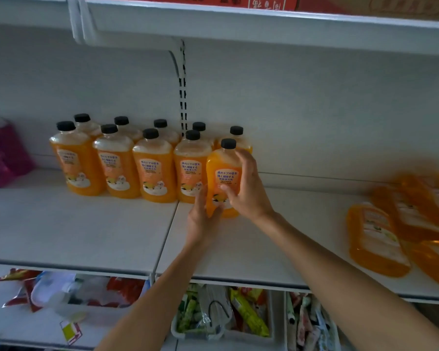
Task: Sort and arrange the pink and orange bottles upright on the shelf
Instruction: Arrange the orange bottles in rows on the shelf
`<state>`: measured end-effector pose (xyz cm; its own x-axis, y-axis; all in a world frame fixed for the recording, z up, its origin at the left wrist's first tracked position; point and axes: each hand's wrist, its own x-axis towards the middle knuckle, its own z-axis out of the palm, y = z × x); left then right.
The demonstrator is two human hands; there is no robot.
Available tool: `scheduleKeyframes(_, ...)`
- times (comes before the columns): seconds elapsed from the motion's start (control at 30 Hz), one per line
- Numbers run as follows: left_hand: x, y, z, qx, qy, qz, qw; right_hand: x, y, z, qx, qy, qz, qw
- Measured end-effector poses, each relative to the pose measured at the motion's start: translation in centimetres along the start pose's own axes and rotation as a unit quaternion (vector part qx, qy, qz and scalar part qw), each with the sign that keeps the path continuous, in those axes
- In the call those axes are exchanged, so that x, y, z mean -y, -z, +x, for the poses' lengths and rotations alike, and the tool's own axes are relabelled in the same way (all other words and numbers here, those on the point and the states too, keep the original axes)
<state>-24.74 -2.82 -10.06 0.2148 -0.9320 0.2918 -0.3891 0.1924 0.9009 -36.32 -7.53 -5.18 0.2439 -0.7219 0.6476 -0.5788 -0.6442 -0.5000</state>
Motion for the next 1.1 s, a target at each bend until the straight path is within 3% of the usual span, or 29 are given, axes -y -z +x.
scheduleKeyframes(0.13,-0.8,-0.2,-0.4,-0.007,-0.035,0.038,0.999,-0.4,0.0,0.0,-0.008,0.006,0.009,1.000)
scheduleKeyframes(0.27,-1.2,-0.1,-0.5,-0.013,-0.009,-0.003,1.000,-0.3,-0.5,-0.6,-0.034,0.019,0.014,0.999)
scheduleKeyframes(0.5,-0.7,-0.3,-0.4,0.046,0.000,0.049,0.998,-0.3,-0.6,-0.3,-0.045,-0.019,-0.010,0.999)
scheduleKeyframes(0.67,-1.1,-0.2,-0.3,0.081,-0.014,0.121,0.989,-1.5,0.5,0.2,-0.012,-0.028,-0.008,0.999)
scheduleKeyframes(0.87,-1.6,-0.4,-0.5,0.104,-0.009,0.171,0.980,-1.6,-0.3,1.6,-0.007,-0.073,-0.101,0.992)
scheduleKeyframes(1.1,-2.6,-0.9,-1.6,0.175,-0.134,0.260,0.940,-1.4,2.1,1.1,0.069,-0.104,-0.118,0.985)
